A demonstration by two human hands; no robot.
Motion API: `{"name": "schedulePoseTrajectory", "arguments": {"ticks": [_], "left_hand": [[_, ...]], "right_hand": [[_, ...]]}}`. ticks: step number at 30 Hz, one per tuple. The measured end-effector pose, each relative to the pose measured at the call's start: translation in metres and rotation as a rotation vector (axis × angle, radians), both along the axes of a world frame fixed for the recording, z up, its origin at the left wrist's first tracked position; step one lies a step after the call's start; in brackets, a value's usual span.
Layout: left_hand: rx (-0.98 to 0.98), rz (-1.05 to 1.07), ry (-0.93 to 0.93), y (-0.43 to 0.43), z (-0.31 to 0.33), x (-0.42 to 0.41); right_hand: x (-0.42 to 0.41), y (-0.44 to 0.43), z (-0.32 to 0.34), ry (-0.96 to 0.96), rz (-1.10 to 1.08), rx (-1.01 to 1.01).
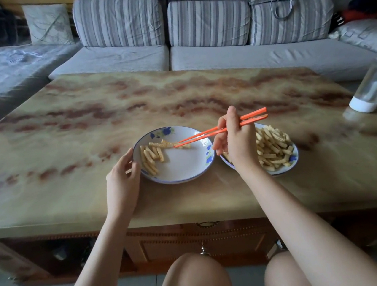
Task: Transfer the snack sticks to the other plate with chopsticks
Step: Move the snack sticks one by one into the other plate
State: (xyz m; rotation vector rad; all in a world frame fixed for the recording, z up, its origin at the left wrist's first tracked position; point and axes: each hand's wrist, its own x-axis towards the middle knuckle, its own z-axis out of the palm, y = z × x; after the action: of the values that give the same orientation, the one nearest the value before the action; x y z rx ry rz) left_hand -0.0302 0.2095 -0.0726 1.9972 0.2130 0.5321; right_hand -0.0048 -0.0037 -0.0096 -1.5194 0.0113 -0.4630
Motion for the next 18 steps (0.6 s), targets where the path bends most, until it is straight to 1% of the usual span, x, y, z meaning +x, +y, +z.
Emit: {"name": "schedulePoseTrajectory", "arguments": {"ticks": [9, 18], "left_hand": [[-0.012, 0.004, 0.031, 0.001, -0.001, 0.001], [-0.014, 0.006, 0.037, -0.001, 0.000, 0.000]], "right_hand": [[-0.023, -0.025, 0.011, -0.057, -0.067, 0.089], [-0.056, -0.093, 0.029, -0.159, -0.294, 0.031]]}}
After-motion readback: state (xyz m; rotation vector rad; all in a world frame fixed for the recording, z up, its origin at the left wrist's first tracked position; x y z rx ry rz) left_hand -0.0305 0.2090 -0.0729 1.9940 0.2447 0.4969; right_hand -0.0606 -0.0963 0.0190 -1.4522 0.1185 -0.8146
